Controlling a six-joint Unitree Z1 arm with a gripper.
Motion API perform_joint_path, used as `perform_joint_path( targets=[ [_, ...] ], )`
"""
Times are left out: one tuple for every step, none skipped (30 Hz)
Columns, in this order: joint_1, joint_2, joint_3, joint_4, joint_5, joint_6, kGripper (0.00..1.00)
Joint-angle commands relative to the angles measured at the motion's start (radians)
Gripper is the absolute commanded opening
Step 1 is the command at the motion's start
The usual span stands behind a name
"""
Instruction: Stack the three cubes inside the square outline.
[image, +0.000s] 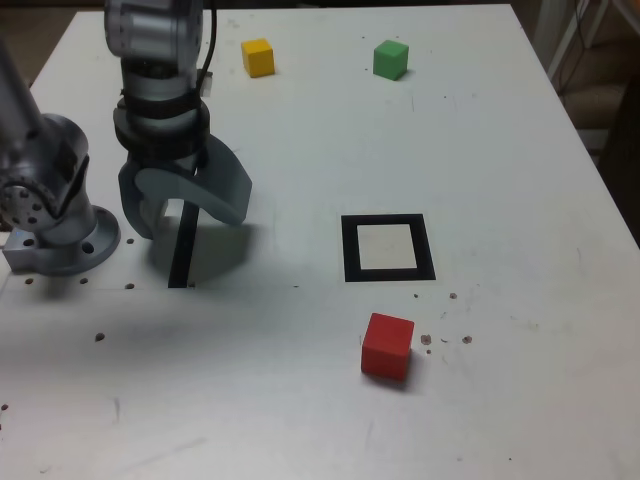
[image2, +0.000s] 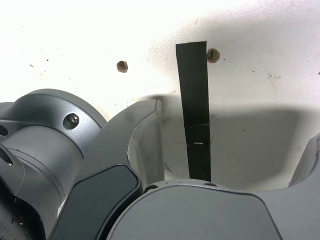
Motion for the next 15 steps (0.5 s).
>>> perform_joint_path(
  targets=[
    [0.002, -0.007, 0.002, 0.000, -0.002, -0.001, 1.00],
    [0.002, -0.007, 0.002, 0.000, -0.002, -0.001, 1.00],
    [0.002, -0.007, 0.002, 0.000, -0.002, -0.001, 1.00],
    [0.002, -0.007, 0.002, 0.000, -0.002, -0.001, 1.00],
    [0.002, -0.007, 0.002, 0.000, -0.002, -0.001, 1.00],
    [0.002, -0.007, 0.002, 0.000, -0.002, -0.001, 1.00],
    [0.002, -0.007, 0.002, 0.000, -0.002, -0.001, 1.00],
    [0.002, -0.006, 0.002, 0.001, -0.002, -0.001, 1.00],
    [0.002, -0.006, 0.001, 0.002, -0.002, -0.001, 1.00],
    [0.002, -0.006, 0.000, 0.003, -0.002, -0.001, 1.00],
    [0.002, -0.006, -0.002, 0.004, -0.002, -0.002, 1.00],
    [0.002, -0.005, -0.004, 0.005, -0.003, -0.002, 1.00],
    [0.002, -0.005, -0.008, 0.007, -0.004, -0.003, 1.00],
    [0.002, -0.004, -0.011, 0.010, -0.006, -0.005, 1.00],
    [0.002, -0.004, -0.016, 0.016, -0.008, -0.007, 1.00]
  ],
)
